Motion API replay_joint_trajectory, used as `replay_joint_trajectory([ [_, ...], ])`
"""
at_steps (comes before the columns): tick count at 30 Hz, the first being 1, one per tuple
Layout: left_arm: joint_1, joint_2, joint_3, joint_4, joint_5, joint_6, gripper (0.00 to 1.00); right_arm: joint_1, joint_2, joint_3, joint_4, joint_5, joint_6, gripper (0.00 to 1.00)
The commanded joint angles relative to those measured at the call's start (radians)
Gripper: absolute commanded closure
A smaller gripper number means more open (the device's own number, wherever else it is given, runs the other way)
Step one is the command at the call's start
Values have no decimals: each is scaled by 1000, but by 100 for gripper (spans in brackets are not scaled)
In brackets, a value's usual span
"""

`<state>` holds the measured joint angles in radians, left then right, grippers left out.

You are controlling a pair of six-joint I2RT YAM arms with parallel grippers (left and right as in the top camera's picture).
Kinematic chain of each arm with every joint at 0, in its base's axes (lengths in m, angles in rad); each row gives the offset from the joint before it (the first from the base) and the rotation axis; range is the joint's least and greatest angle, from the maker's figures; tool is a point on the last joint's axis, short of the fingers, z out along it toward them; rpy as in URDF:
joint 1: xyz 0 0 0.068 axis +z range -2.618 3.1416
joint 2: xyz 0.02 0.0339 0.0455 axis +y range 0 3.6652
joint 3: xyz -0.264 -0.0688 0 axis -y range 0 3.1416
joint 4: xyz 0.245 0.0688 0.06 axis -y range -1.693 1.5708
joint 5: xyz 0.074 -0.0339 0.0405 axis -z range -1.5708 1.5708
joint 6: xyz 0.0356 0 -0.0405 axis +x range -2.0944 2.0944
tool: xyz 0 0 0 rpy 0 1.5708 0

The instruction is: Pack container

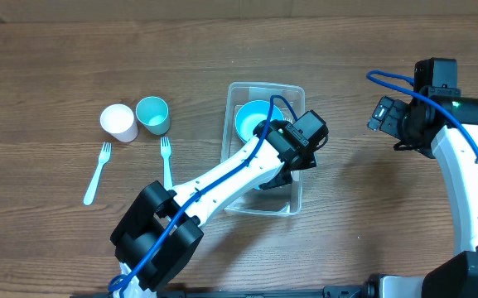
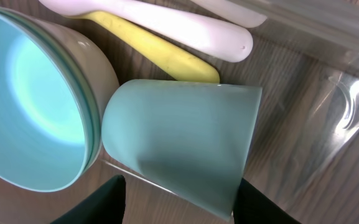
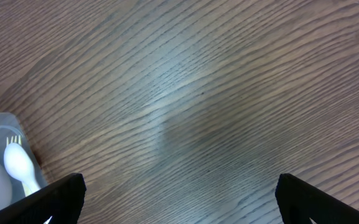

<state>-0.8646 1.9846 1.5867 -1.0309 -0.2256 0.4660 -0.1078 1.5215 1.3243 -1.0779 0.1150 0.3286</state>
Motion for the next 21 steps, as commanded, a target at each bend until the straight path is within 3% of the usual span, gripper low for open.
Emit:
replay_joint_trajectory([
  [1, -5, 18, 0, 5, -39, -43, 54, 0, -24, 22, 2, 8, -3, 0],
  [7, -6, 18, 0, 3, -71, -89, 70, 0, -24, 22, 2, 8, -3, 0],
  [21, -2, 14, 0, 24, -100, -190, 76, 0, -24, 22, 2, 8, -3, 0],
])
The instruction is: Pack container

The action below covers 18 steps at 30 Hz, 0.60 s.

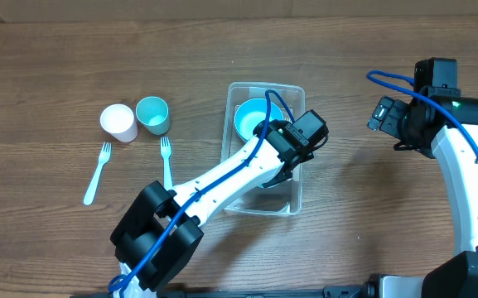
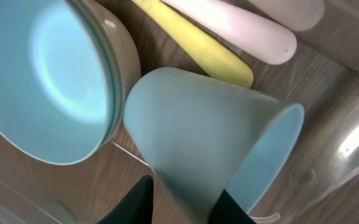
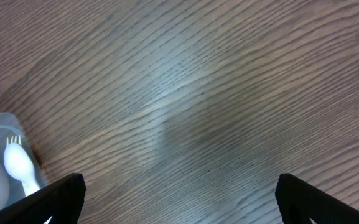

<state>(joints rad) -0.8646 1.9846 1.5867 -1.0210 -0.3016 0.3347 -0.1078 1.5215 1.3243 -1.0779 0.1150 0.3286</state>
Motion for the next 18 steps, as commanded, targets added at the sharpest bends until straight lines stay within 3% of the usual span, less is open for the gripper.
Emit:
replay_joint_trajectory([
  [1, 1, 14, 0, 19, -24, -68, 78, 0, -24, 22, 2, 8, -3, 0],
  [4, 9, 13, 0, 32, -22, -93, 95, 0, -24, 22, 2, 8, -3, 0],
  [9, 14, 13, 0, 53, -20, -126, 96, 0, -24, 22, 2, 8, -3, 0],
  [14, 40, 13, 0, 73, -18, -269, 94, 0, -24, 22, 2, 8, -3, 0],
  [18, 106, 13, 0, 64, 93, -407, 96, 0, -24, 22, 2, 8, -3, 0],
])
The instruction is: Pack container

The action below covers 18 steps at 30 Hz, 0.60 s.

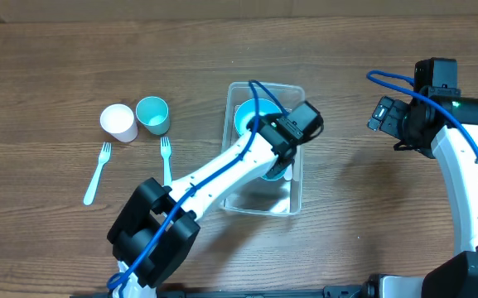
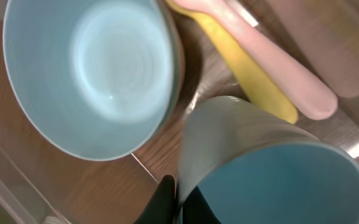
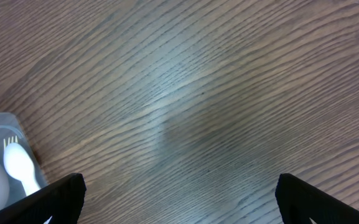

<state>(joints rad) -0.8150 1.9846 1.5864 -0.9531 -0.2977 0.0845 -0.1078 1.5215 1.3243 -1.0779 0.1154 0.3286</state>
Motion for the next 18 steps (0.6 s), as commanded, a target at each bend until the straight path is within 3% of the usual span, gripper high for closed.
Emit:
replay_joint_trajectory([
  [1, 72, 13, 0, -4, 122, -190, 96, 0, -24, 22, 2, 7, -3, 0],
  [3, 109, 13, 0, -7, 180, -249, 96, 0, -24, 22, 2, 7, -3, 0],
  [10, 120, 13, 0, -34, 183, -346, 96, 0, -24, 22, 2, 7, -3, 0],
  [18, 120, 11, 0, -66, 183, -355, 75, 0, -24, 22, 2, 7, -3, 0],
])
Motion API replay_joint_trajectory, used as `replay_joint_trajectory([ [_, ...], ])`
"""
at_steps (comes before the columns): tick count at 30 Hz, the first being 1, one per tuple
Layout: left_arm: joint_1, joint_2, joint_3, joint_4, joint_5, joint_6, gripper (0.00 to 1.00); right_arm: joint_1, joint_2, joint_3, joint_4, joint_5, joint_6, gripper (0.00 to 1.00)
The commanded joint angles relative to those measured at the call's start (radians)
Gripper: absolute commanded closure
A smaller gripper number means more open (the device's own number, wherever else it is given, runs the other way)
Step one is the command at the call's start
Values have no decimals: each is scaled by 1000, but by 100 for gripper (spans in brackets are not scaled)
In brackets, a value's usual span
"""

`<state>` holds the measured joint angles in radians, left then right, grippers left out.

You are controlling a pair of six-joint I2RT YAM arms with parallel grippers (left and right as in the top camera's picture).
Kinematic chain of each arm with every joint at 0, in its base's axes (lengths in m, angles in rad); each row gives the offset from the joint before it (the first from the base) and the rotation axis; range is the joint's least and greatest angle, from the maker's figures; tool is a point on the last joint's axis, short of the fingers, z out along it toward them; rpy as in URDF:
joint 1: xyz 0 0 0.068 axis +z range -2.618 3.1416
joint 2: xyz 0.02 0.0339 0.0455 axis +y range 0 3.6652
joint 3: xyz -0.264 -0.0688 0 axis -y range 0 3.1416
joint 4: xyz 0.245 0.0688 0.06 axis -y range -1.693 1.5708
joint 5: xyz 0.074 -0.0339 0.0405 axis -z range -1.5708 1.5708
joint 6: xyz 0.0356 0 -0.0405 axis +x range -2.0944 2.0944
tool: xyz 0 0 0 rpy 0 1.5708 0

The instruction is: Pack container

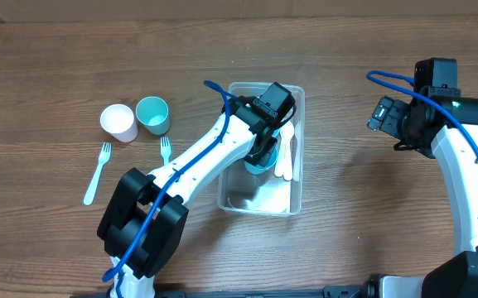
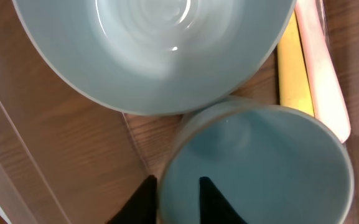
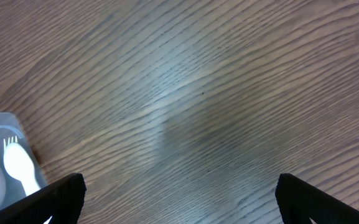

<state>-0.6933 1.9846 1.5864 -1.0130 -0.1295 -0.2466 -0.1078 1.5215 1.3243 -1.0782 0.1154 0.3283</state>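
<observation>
A clear plastic container (image 1: pixel 298 147) stands mid-table. Inside it my left gripper (image 2: pixel 176 188) is shut on the wall of a teal cup (image 2: pixel 260 168), one finger outside the rim and one inside. The cup stands upright, mouth toward the wrist camera, touching a teal bowl (image 2: pixel 160 43). From overhead the cup (image 1: pixel 259 165) shows just under the left gripper (image 1: pixel 261 152). My right gripper (image 3: pixel 179 194) is open over bare table to the right of the container, holding nothing.
A yellow handle (image 2: pixel 289 74) and a pale spoon (image 2: pixel 325 87) lie along the container's right side. Left of the container stand a white cup (image 1: pixel 118 122) and another teal cup (image 1: pixel 152 114), with two light forks (image 1: pixel 98 172) (image 1: pixel 166 157) lying below them.
The cup in my left gripper was tilted with its mouth to the lower right; now it stands upright beside the bowl. The left wrist has shifted toward the container's back. The right arm is unchanged.
The teal cup lay on its side in the container next to the bowl, my left fingers spread wide around it. Then the fingers were pressed on its wall and it was tipping. Then its mouth faced partly up, and now it stands upright.
</observation>
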Motion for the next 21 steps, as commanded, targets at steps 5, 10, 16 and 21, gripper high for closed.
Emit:
replay_joint_trajectory([
  [5, -2, -13, 0, -10, -11, -31, 61, 0, -24, 22, 3, 7, -2, 0],
  [10, -2, -78, 0, -7, -39, -31, 58, 0, -24, 22, 3, 7, -2, 0],
  [16, 0, -200, 0, -11, -80, -32, 55, 0, -24, 22, 3, 7, -2, 0],
  [21, -2, -203, -1, -32, -34, -31, 59, 0, -24, 22, 3, 7, -2, 0],
])
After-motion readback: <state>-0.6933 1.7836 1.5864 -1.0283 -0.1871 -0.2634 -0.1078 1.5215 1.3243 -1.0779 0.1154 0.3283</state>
